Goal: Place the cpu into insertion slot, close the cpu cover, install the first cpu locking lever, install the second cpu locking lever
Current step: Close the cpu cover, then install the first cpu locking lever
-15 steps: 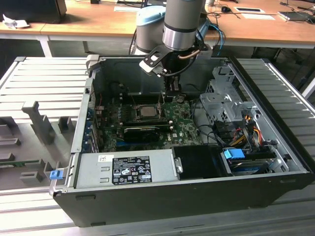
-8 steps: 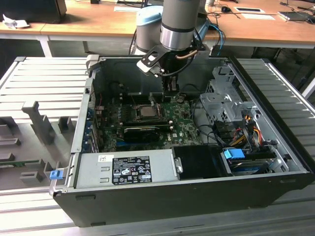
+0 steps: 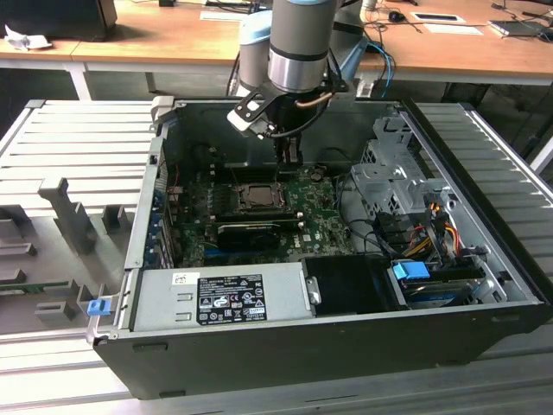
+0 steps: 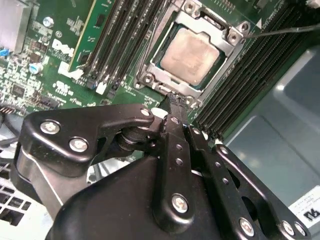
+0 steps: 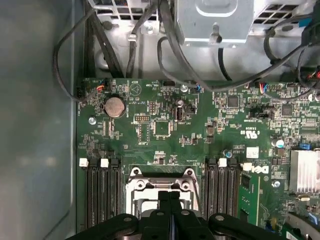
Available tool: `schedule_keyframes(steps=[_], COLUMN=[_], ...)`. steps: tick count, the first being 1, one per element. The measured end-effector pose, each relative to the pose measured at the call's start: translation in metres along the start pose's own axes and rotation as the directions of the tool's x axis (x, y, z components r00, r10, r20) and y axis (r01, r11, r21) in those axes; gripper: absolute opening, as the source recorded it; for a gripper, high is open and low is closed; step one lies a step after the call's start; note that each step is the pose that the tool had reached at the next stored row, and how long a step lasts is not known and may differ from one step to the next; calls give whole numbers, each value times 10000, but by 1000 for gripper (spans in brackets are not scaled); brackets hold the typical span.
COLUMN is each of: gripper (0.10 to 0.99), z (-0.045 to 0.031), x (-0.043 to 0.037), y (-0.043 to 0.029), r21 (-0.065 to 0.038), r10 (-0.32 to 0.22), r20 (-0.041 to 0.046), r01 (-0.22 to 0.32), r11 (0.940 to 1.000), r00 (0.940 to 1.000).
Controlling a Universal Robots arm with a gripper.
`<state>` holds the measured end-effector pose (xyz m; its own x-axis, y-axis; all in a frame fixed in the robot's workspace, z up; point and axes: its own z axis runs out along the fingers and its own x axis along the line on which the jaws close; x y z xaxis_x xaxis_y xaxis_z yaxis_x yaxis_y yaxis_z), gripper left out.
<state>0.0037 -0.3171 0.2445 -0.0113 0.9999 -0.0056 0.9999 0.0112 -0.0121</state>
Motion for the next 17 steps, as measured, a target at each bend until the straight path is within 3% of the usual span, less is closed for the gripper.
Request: schedule_keyframes(steps=[2,4,6,10,17], gripper=[106,106,106,106,106], z=[54,60,62,63,-12], x=[1,3,4,6,5], y=[-84,-263,-367,-462,-471], r21=[-14,-112,-123,-123,-126], r10=[-72,-72,-70,-70,-72], r20=[1,-1,-2,-1,-10], r01=[72,72,70,70,72], r11=[10000,9999,9999,9999,9999], r00=[10000,10000,10000,10000,10000])
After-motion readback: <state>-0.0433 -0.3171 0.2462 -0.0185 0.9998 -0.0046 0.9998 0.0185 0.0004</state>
